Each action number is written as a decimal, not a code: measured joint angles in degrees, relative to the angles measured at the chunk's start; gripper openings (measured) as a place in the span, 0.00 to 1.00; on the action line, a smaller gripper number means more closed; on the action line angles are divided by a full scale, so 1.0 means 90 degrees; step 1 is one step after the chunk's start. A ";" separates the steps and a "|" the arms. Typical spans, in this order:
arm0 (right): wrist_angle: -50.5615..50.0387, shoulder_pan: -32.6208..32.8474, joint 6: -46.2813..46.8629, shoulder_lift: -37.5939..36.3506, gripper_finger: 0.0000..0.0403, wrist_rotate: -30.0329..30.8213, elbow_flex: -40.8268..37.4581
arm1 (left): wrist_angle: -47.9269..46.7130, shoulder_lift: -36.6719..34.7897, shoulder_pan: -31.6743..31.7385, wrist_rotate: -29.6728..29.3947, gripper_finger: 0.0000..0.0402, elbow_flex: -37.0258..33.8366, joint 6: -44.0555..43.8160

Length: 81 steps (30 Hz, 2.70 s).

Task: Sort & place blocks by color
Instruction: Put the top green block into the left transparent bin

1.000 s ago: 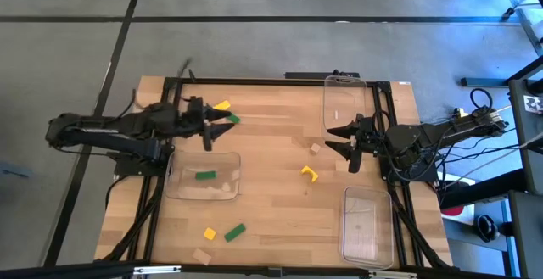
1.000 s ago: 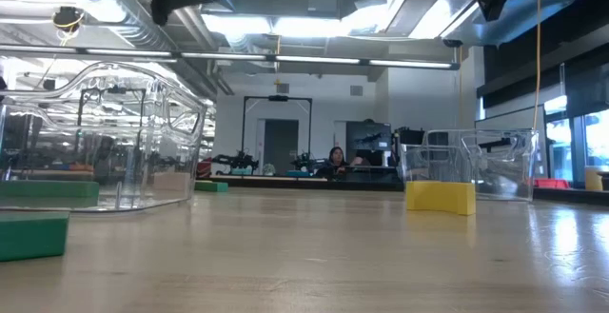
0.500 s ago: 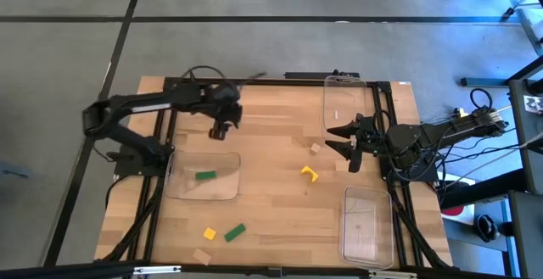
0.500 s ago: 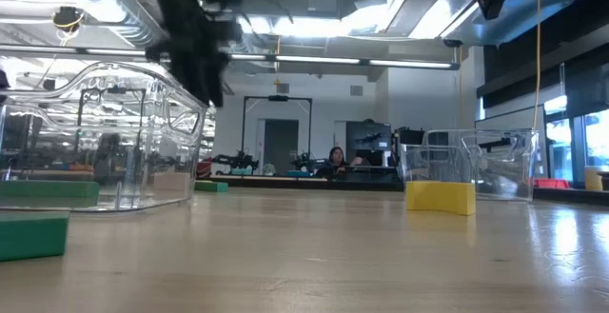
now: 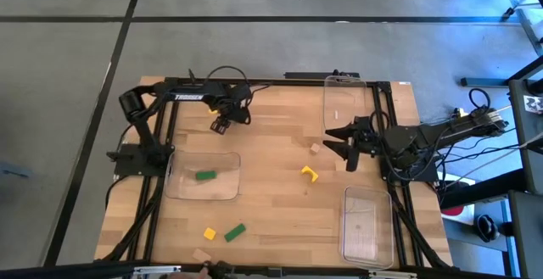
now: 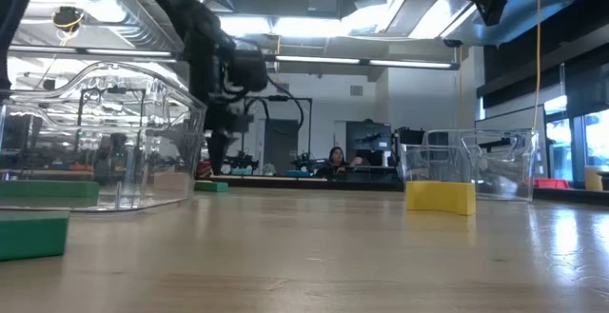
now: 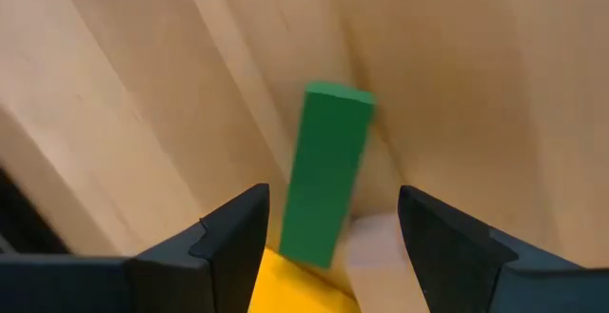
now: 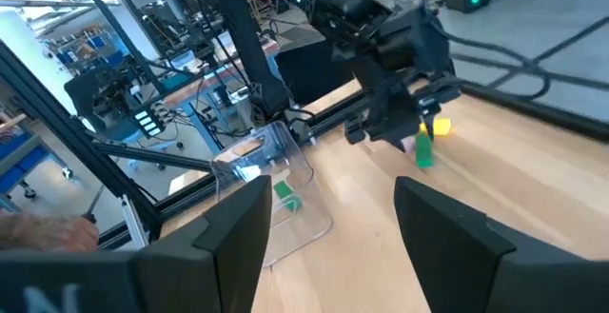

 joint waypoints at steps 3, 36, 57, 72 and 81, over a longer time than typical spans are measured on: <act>0.0000 0.0001 0.0053 0.0118 0.56 -0.0004 0.0000 | 0.0210 0.0168 0.0107 0.0177 0.56 0.0002 -0.0002; 0.0044 0.0001 0.0325 0.0344 0.56 -0.0021 0.0000 | 0.0307 -0.1143 -0.0040 0.0699 0.21 0.0354 -0.3005; 0.0401 0.0001 -0.0605 0.0344 0.56 0.0041 0.0001 | 0.5526 -0.5352 -0.3775 -0.0064 0.21 -0.2420 -0.8589; 0.0986 0.0002 -0.1527 0.0341 0.56 -0.0461 0.0002 | 0.5992 -0.5363 -0.4654 -0.1209 0.21 -0.2919 -0.8534; 0.1001 0.0002 -0.1527 0.0341 0.56 -0.0464 0.0002 | 0.5990 -0.5365 -0.4651 -0.1127 0.21 -0.2919 -0.8385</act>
